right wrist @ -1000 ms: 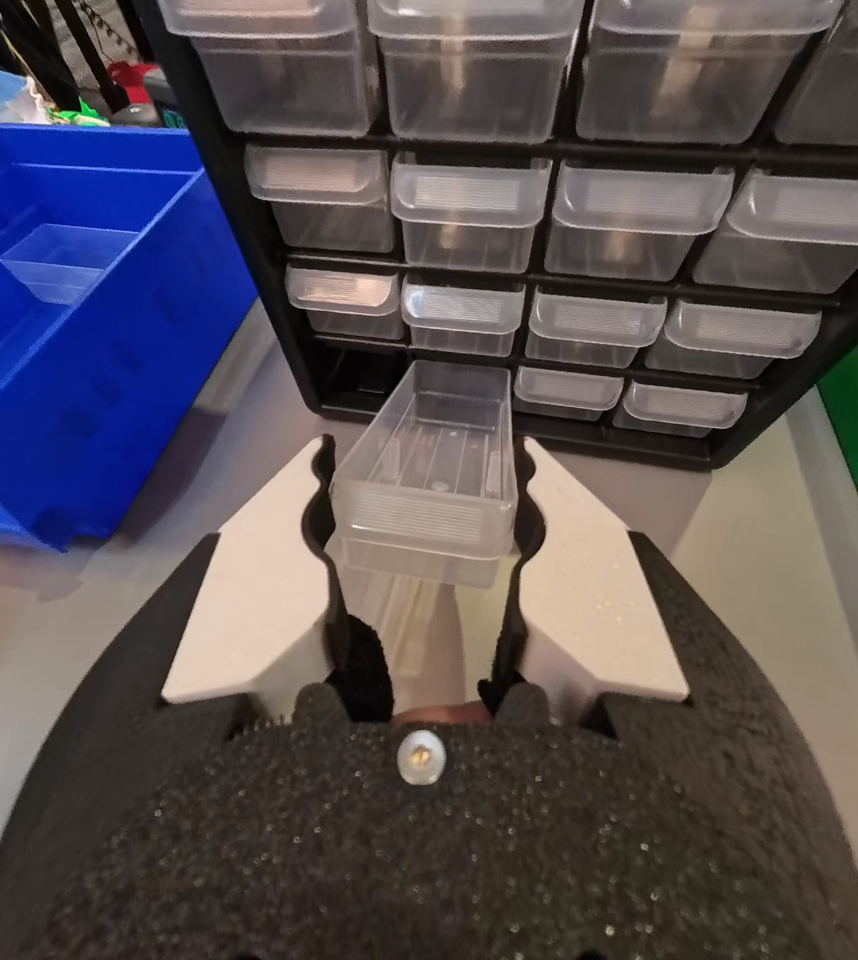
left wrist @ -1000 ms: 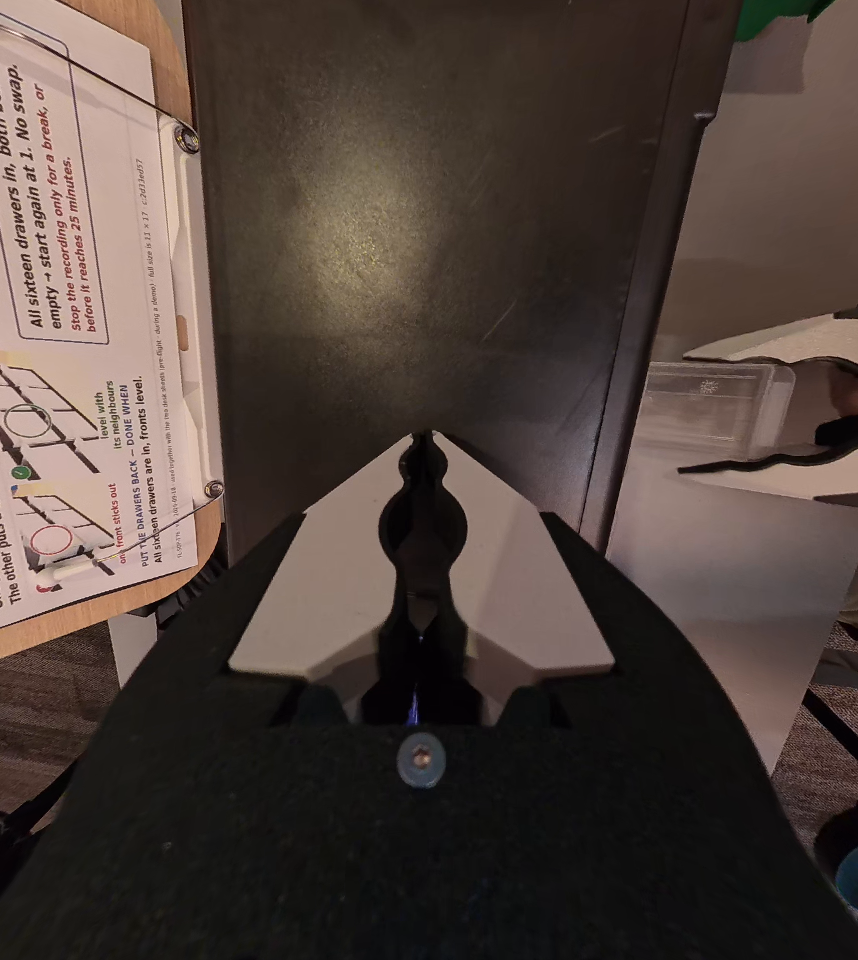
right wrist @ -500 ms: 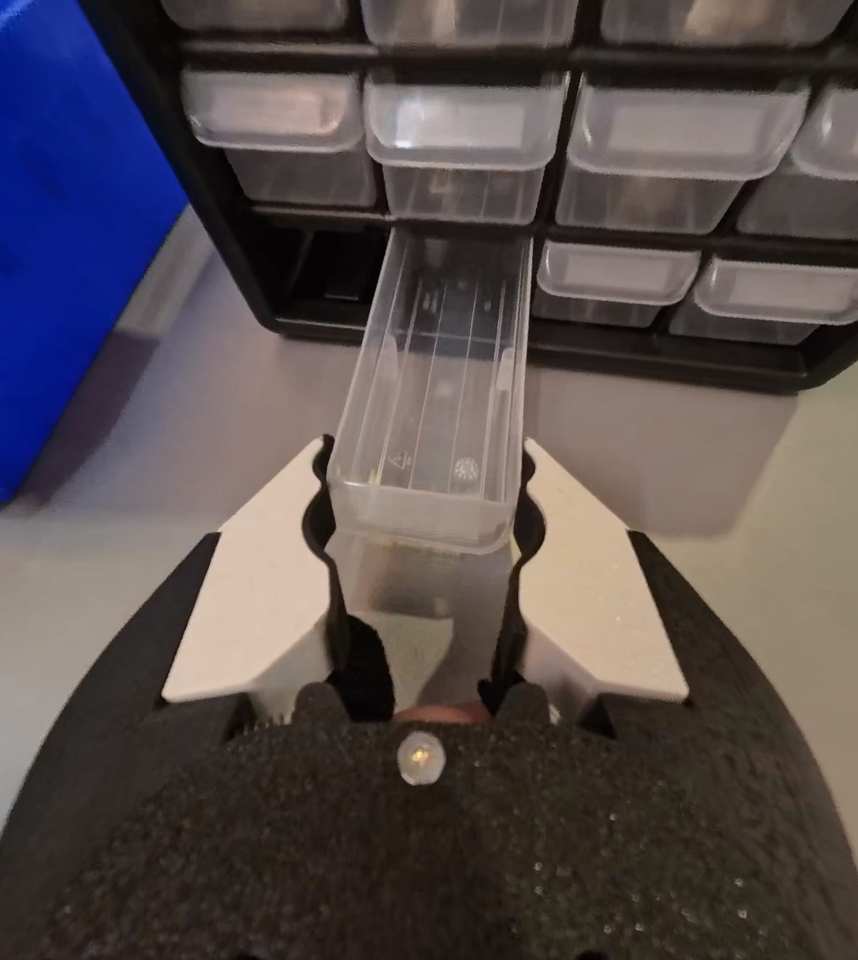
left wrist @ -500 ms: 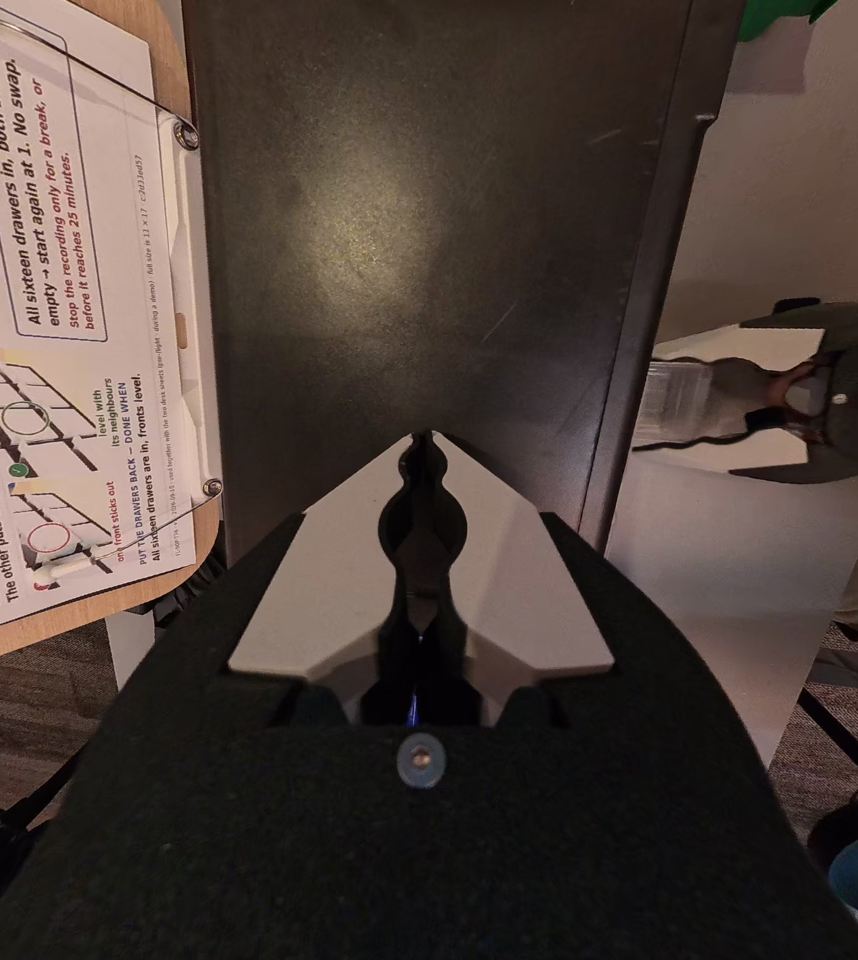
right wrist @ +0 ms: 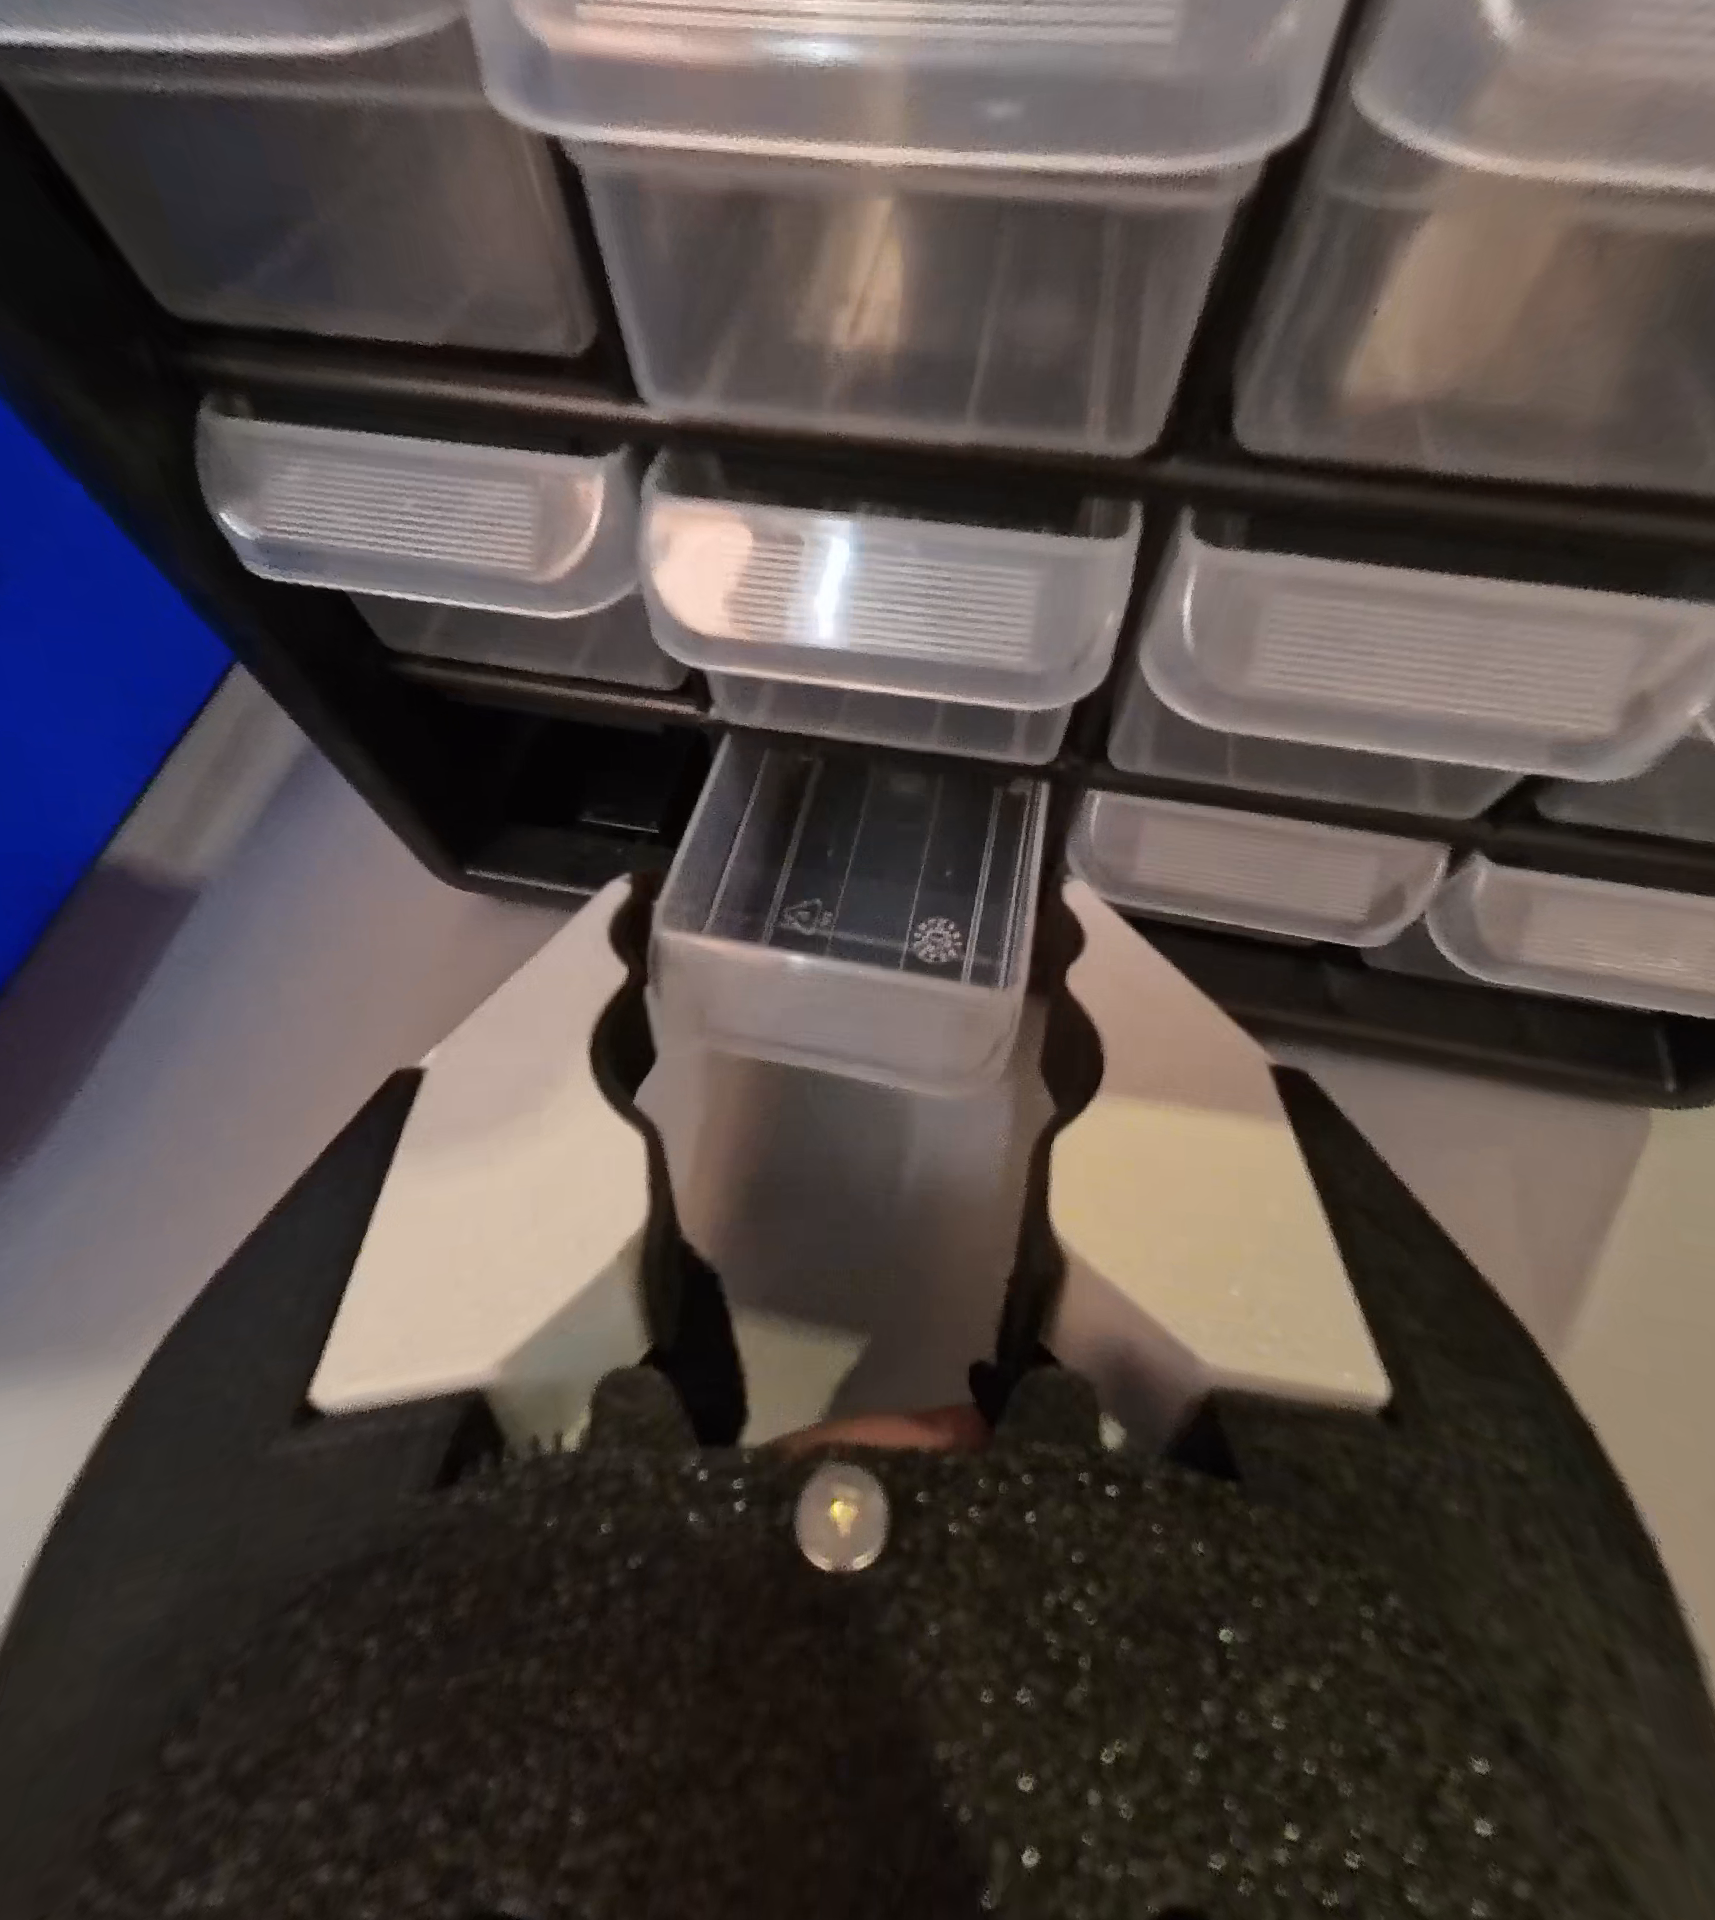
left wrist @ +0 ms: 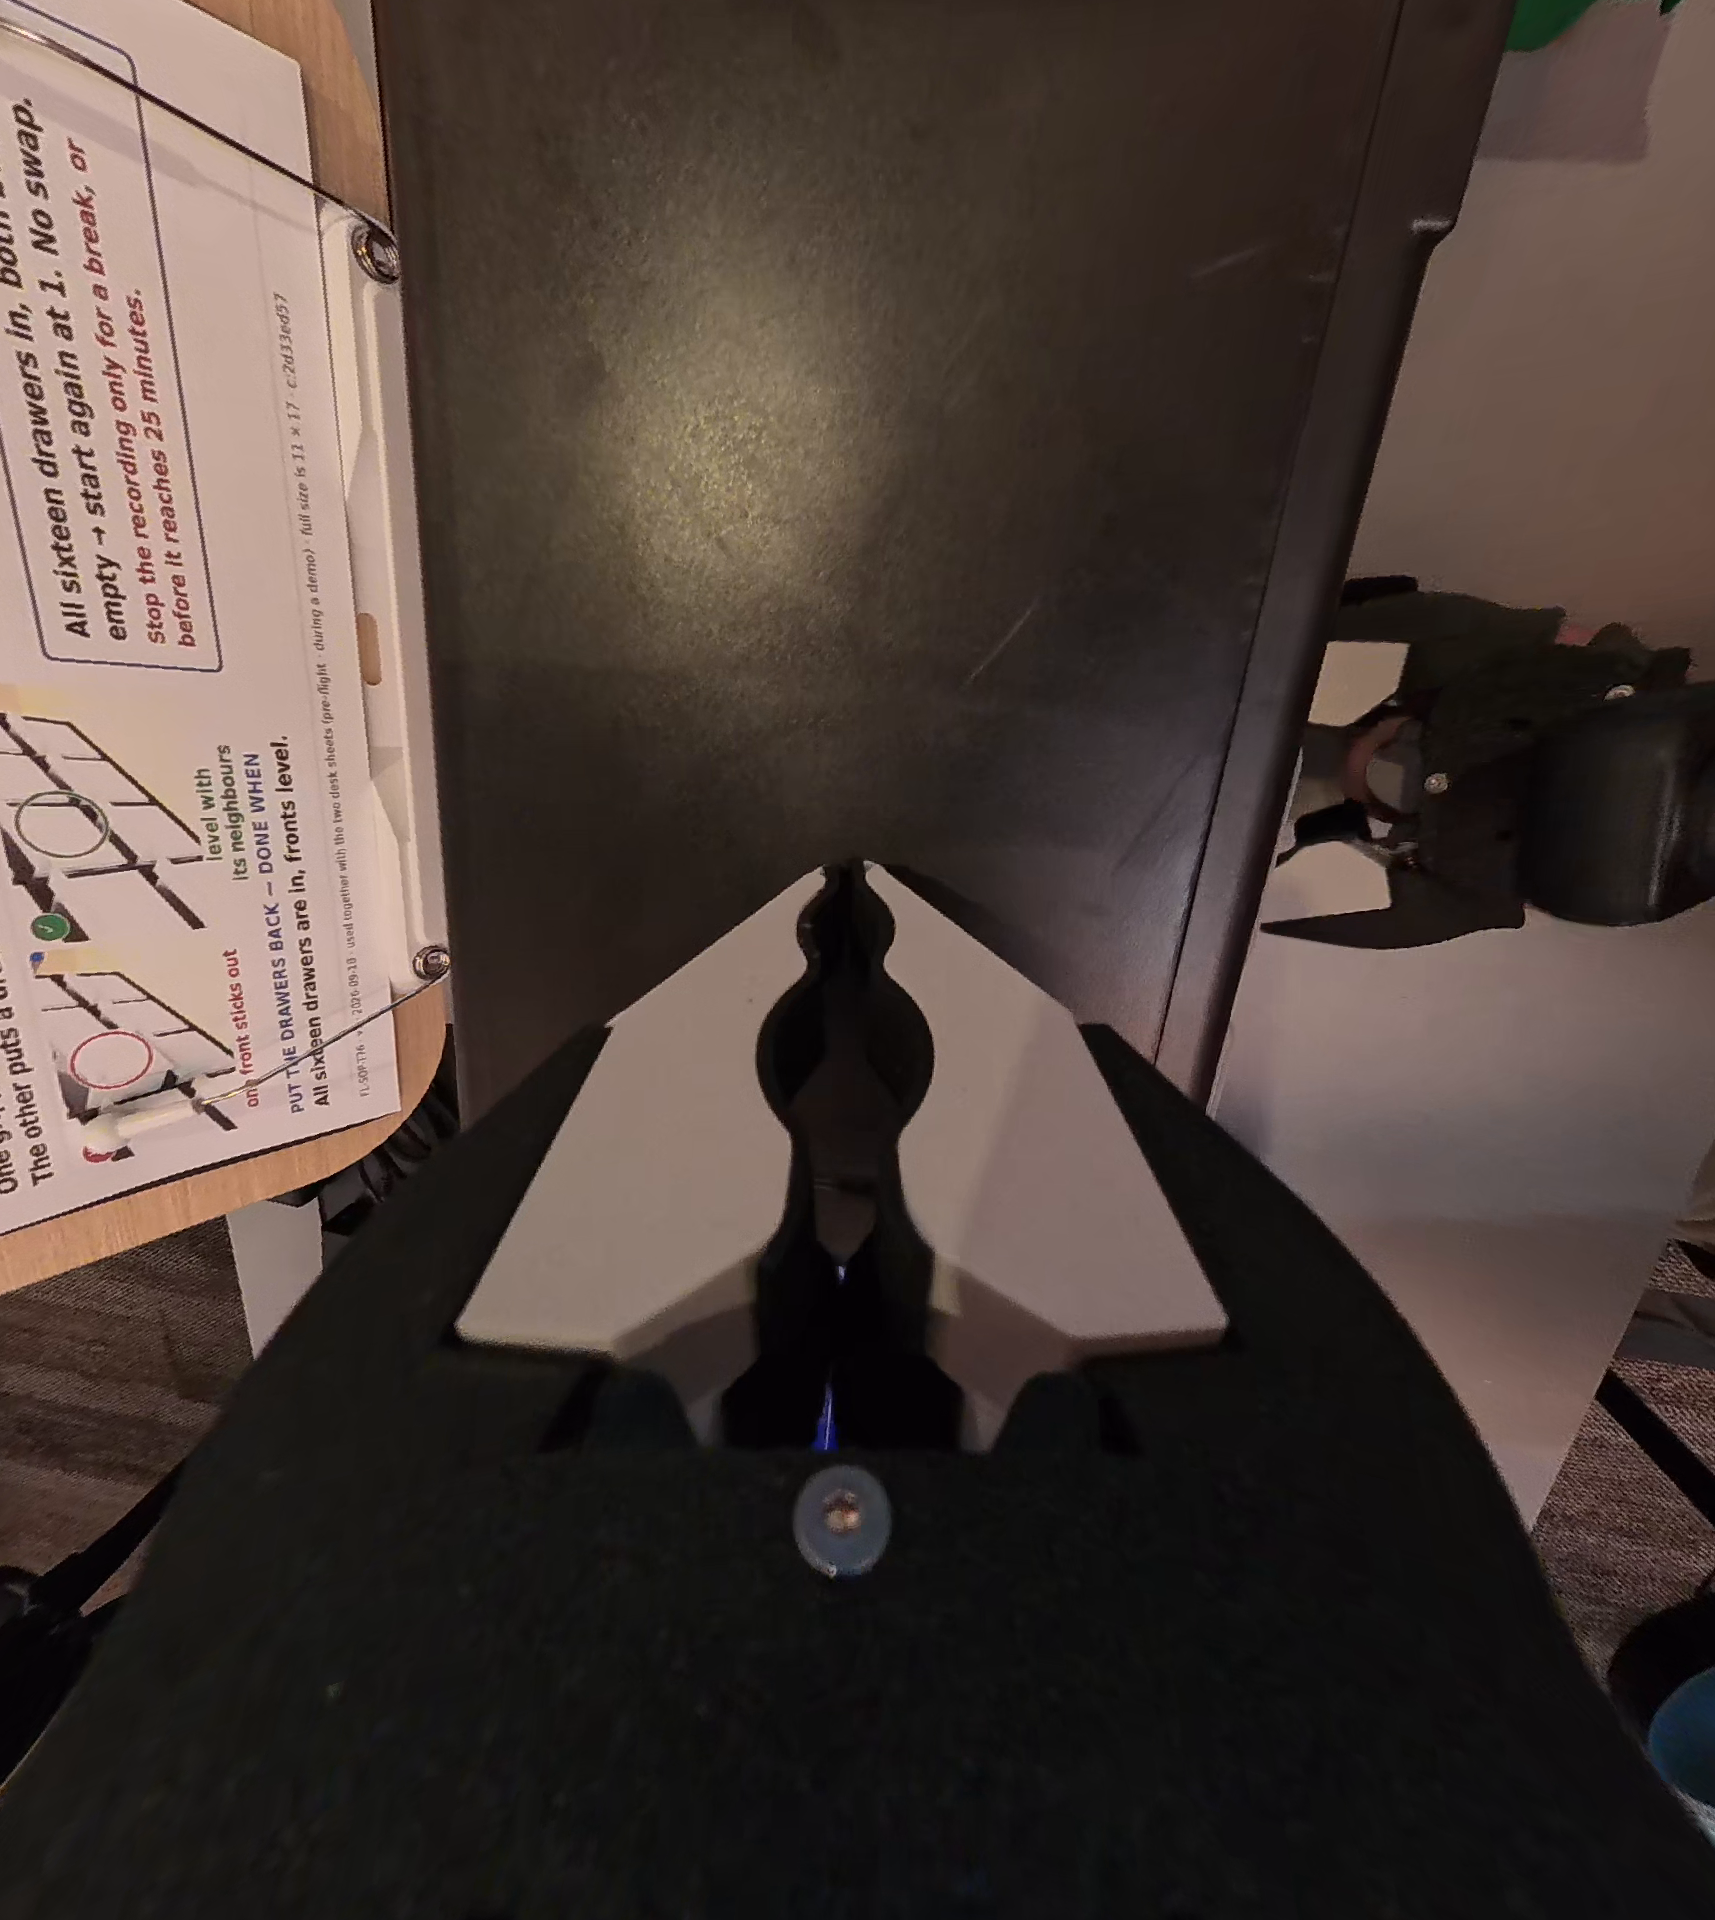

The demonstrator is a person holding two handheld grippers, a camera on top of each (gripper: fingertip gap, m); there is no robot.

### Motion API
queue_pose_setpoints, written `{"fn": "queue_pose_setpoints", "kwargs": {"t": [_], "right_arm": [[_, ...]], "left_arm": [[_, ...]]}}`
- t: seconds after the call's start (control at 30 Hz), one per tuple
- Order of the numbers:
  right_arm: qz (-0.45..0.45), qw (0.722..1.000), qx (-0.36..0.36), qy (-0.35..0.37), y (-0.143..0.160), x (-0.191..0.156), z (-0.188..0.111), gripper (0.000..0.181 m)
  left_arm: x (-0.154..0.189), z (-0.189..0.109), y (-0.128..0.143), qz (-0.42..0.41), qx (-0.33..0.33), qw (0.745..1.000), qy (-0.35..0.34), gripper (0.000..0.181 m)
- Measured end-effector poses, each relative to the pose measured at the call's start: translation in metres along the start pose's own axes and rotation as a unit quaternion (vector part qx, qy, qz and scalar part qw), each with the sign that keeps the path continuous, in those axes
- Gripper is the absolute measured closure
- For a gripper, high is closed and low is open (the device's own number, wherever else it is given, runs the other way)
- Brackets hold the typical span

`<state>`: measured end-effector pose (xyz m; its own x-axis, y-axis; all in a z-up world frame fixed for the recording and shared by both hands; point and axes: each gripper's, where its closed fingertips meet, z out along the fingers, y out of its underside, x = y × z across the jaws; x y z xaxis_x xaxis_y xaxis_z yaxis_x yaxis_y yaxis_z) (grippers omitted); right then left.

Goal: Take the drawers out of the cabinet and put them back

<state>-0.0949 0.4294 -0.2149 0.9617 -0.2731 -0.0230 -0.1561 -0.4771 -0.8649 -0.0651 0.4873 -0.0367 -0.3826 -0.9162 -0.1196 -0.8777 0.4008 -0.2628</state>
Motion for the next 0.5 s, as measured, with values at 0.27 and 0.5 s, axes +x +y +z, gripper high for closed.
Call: {"fn": "queue_pose_setpoints", "kwargs": {"t": [0.27,0.5], "right_arm": [[0.019,0.999,0.026,-0.028,0.026,-0.011,-0.062,0.121],[0.049,0.999,-0.005,-0.004,0.018,-0.007,-0.04,0.158]], "left_arm": [[0.0,0.0,0.0,-0.008,0.011,1.0,0.017,0.181],[0.0,0.0,0.0,-0.016,0.026,0.999,0.017,0.181]]}}
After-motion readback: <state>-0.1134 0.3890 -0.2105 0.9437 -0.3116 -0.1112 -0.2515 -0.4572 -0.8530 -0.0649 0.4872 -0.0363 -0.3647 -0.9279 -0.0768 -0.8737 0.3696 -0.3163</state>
